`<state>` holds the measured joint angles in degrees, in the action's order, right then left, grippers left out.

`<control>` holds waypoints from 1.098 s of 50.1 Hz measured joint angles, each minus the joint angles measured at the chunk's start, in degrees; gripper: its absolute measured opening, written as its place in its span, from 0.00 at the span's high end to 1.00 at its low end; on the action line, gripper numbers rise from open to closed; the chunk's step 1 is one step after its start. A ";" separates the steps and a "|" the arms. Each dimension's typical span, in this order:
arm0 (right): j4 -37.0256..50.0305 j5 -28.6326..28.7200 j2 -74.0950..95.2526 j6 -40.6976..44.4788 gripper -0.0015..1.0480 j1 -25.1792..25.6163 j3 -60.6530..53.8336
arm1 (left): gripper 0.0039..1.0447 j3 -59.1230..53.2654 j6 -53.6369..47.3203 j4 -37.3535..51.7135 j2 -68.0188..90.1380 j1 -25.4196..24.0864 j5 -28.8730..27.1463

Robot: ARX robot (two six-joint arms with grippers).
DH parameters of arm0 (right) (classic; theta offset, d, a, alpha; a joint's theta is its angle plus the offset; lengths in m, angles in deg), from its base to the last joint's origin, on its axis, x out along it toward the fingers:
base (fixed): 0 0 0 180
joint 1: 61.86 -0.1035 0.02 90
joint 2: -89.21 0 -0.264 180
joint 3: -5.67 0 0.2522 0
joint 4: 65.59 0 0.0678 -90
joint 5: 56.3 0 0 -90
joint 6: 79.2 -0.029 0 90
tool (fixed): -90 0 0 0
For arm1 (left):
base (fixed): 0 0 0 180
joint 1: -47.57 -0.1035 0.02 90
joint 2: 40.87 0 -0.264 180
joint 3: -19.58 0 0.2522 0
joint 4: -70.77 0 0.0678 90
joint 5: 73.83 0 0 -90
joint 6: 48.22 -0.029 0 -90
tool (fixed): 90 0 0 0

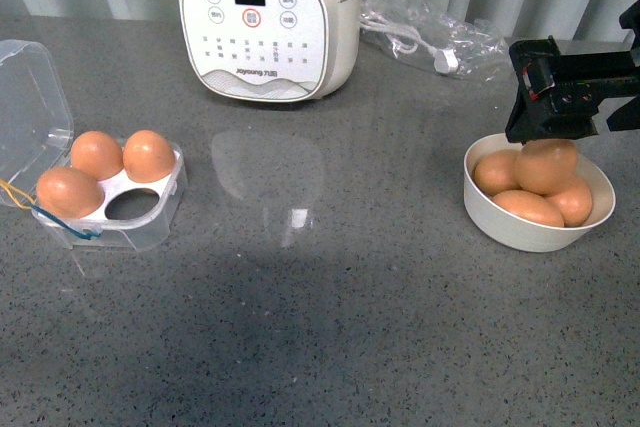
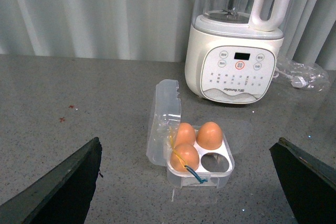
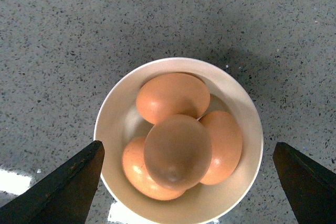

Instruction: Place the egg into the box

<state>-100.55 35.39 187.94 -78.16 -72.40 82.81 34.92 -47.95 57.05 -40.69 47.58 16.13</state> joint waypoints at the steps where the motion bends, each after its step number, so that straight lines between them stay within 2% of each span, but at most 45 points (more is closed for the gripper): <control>1: 0.57 -0.61 0.72 0.20 0.07 0.00 0.22 | 0.06 0.00 0.00 0.00 0.00 0.00 0.00; 17: 1.55 -2.14 5.55 0.94 0.08 -0.52 0.76 | 0.06 0.00 0.00 0.00 0.00 0.00 0.00; 27: 2.47 -3.45 5.73 1.66 0.32 -1.09 1.11 | 0.06 0.00 0.00 0.00 0.00 0.00 0.00; 33: 2.89 -3.69 5.70 2.21 0.54 -1.73 1.27 | 0.06 0.00 0.00 0.00 0.00 0.00 0.00; 36: 2.86 -3.82 5.35 2.25 0.61 -2.12 1.27 | 0.06 0.00 0.00 0.00 0.00 0.00 0.00; 49: 2.86 -2.01 -0.26 3.48 0.62 -3.61 1.64 | 0.06 0.00 0.00 0.00 0.00 0.00 0.00; 55: 3.10 4.66 -2.25 5.20 0.62 -6.01 4.48 | 0.06 0.00 0.00 0.00 0.00 0.00 0.00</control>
<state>-97.44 40.05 185.69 -72.96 -78.42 87.29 34.92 -47.95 57.05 -40.69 47.58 16.13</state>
